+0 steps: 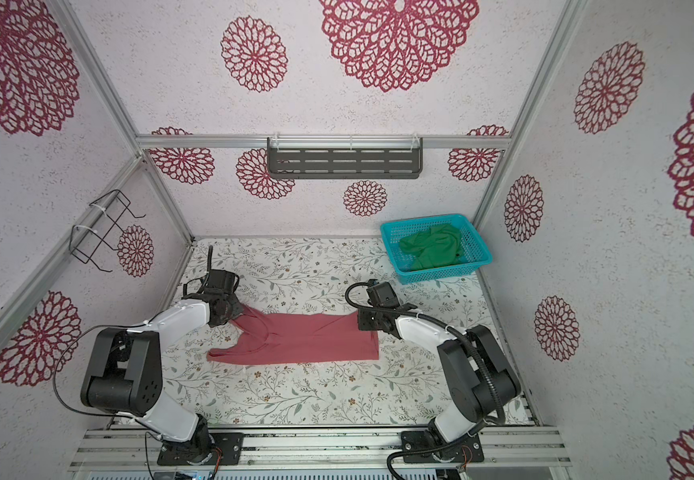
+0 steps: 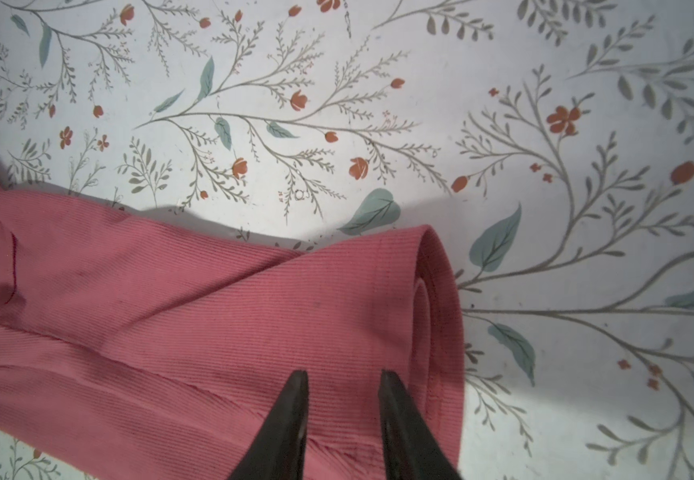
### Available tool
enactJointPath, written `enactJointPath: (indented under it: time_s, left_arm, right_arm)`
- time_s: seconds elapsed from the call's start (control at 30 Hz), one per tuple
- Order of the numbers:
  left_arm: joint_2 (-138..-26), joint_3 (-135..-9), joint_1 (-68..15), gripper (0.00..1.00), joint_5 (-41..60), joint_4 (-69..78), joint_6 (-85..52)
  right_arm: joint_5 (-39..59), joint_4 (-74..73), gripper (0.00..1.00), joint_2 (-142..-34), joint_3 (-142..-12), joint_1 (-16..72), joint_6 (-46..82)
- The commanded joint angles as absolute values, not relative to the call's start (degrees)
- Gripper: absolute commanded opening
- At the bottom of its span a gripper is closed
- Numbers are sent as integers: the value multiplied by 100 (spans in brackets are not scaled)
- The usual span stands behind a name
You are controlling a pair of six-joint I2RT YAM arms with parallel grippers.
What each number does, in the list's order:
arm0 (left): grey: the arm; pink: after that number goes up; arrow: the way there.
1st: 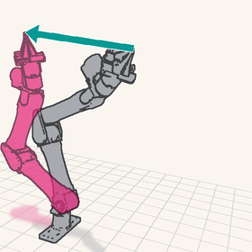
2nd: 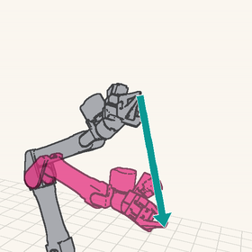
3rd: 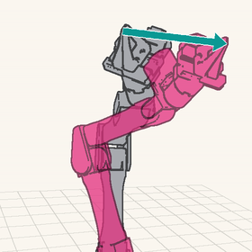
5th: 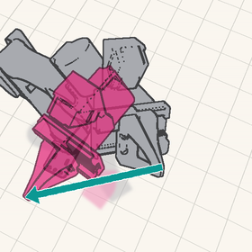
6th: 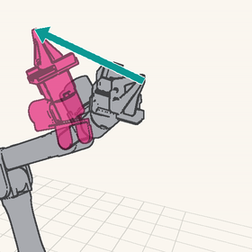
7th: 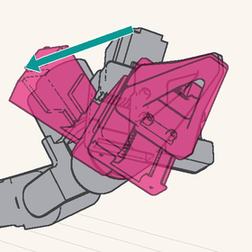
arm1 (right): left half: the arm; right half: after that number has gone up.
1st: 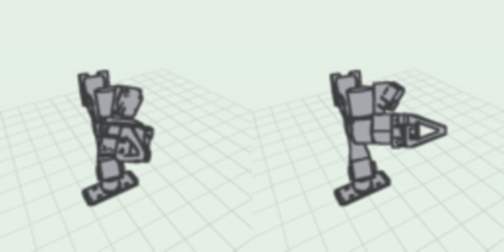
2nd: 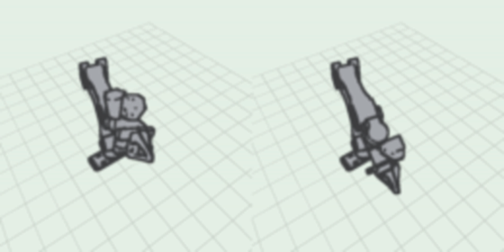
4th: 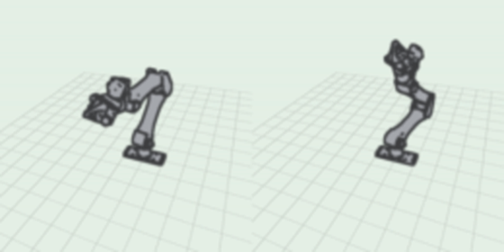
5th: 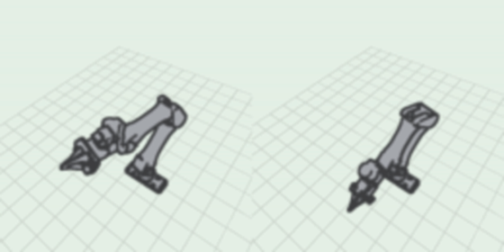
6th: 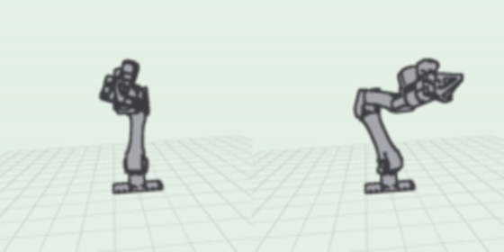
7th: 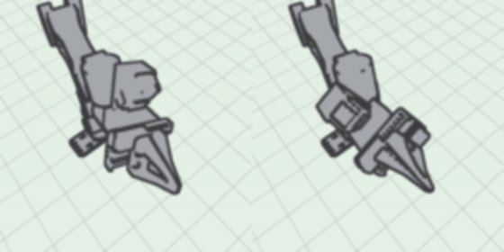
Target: Fold and stack the tank tops
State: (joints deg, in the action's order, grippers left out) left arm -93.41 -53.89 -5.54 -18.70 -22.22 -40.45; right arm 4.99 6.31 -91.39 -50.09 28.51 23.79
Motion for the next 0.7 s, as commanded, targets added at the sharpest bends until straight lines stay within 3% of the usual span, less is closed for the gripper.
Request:
enactJointPath:
  time_s: [0.0,0.07,0.3,0.6,0.67]
  left_arm:
    - [-9431,-5207,-406,8,-1903,-1909,-4112]
    - [-9337,-5066,-405,0,-2000,-1963,-4170]
    - [-8811,-4084,64,1,-1898,-1684,-4414]
    - [-8631,-4513,176,44,-1591,-1957,-4129]
    - [-8417,-4666,164,58,-1509,-2171,-4032]
  right_arm:
    - [526,403,31,-9250,-4827,2848,2721]
    - [384,320,31,-9266,-4624,2848,2874]
    - [-68,18,31,-9389,-4142,2853,3241]
    - [-534,378,49,-8675,-4437,2839,2777]
    - [-626,478,61,-8350,-4484,2842,2484]
